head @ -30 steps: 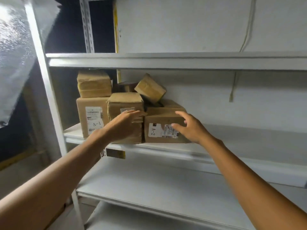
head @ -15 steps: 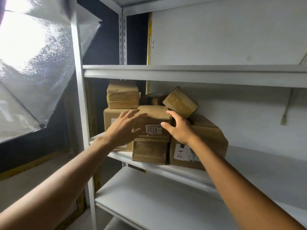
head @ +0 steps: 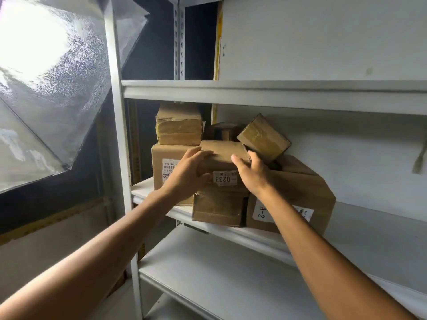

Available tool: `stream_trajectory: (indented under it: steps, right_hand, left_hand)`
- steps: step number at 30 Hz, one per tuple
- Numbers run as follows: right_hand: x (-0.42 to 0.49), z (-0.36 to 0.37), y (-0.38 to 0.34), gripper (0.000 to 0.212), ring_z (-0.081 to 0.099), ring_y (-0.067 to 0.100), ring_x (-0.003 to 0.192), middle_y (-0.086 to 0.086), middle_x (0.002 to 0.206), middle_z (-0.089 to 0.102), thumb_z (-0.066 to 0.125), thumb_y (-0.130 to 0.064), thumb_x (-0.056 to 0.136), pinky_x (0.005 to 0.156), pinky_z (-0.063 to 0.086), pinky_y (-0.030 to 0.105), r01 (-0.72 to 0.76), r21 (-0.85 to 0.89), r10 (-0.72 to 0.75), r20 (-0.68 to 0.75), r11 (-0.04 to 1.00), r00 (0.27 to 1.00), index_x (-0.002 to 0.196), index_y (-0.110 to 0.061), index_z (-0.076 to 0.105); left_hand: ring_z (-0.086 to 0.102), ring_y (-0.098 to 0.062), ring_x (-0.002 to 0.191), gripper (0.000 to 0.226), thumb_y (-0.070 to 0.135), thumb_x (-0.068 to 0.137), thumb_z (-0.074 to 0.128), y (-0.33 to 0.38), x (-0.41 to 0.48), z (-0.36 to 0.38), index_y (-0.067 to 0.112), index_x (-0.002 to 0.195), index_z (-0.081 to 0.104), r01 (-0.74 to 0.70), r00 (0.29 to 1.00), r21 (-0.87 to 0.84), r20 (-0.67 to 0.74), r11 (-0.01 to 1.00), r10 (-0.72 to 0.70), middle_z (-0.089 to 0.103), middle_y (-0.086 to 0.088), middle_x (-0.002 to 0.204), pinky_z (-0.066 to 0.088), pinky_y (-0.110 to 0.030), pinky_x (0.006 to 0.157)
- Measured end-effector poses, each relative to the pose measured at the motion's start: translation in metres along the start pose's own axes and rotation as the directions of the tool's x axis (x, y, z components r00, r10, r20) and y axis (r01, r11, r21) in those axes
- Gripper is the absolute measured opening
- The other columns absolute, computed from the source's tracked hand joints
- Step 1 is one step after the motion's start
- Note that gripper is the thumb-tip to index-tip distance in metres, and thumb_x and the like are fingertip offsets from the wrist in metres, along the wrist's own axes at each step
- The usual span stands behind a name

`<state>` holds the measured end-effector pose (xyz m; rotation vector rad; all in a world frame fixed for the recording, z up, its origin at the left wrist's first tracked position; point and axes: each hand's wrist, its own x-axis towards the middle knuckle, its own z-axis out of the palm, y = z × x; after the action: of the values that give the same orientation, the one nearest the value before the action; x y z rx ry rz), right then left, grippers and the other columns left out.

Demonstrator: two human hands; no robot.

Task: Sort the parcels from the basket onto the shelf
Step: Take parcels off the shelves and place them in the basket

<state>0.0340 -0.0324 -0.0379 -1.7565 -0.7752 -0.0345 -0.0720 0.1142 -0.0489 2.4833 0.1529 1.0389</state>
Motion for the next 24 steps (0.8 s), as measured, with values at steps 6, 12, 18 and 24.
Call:
stream_trajectory:
  steps: [6, 12, 18, 24]
  right_hand:
    - [-0.013, 0.006, 0.005, 0.039, 0.057, 0.02, 0.108, 0.003, 0.113, 0.059, 0.053, -0.035, 0.096, 0.081, 0.043, 0.024, 0.063, 0.085, -0.045, -0.205, 0.994, 0.978, 0.126, -0.01, 0.055]
    - [-0.019, 0.019, 0.016, 0.032, 0.05, -0.001, 0.075, -0.006, 0.091, 0.058, 0.053, -0.038, 0.096, 0.051, 0.036, 0.009, 0.049, 0.123, -0.005, -0.337, 0.991, 0.942, 0.115, -0.013, 0.057]
    - [-0.029, 0.017, 0.006, 0.038, 0.055, 0.009, 0.089, 0.002, 0.106, 0.062, 0.052, -0.031, 0.097, 0.064, 0.041, 0.018, 0.067, 0.093, -0.033, -0.329, 0.993, 0.944, 0.124, -0.006, 0.058]
    - [-0.042, 0.013, 0.003, 0.022, 0.053, -0.002, 0.083, -0.008, 0.097, 0.059, 0.056, -0.031, 0.095, 0.061, 0.04, 0.014, 0.05, 0.196, -0.006, -0.216, 0.979, 0.976, 0.112, -0.018, 0.06]
  left_hand:
    - [0.046, -0.003, 0.115, 0.037, 0.027, 0.088, 0.065, -0.006, -0.017, -0.015, 0.025, 0.125, 0.06, -0.081, 0.994, -0.103, -0.085, 0.991, 0.073, 0.05, 0.003, 0.136, 0.044, -0.016, 0.091]
    - [0.049, -0.016, 0.123, 0.043, 0.055, 0.088, 0.046, -0.012, -0.015, -0.011, 0.03, 0.119, 0.062, 0.075, 0.994, -0.434, -0.036, 0.898, -0.1, 0.048, 0.001, 0.137, 0.05, -0.037, 0.095]
    - [0.057, -0.017, 0.102, 0.019, 0.047, 0.09, 0.054, -0.002, -0.021, 0.0, 0.032, 0.102, 0.054, 0.492, 0.856, -0.706, 0.286, 0.51, -0.43, 0.062, 0.005, 0.104, 0.046, -0.042, 0.088]
    - [0.06, -0.016, 0.097, 0.016, 0.042, 0.09, 0.056, -0.003, -0.036, 0.0, 0.027, 0.096, 0.058, 0.437, 0.878, -0.752, 0.239, 0.493, -0.414, 0.067, 0.0, 0.099, 0.049, -0.033, 0.071]
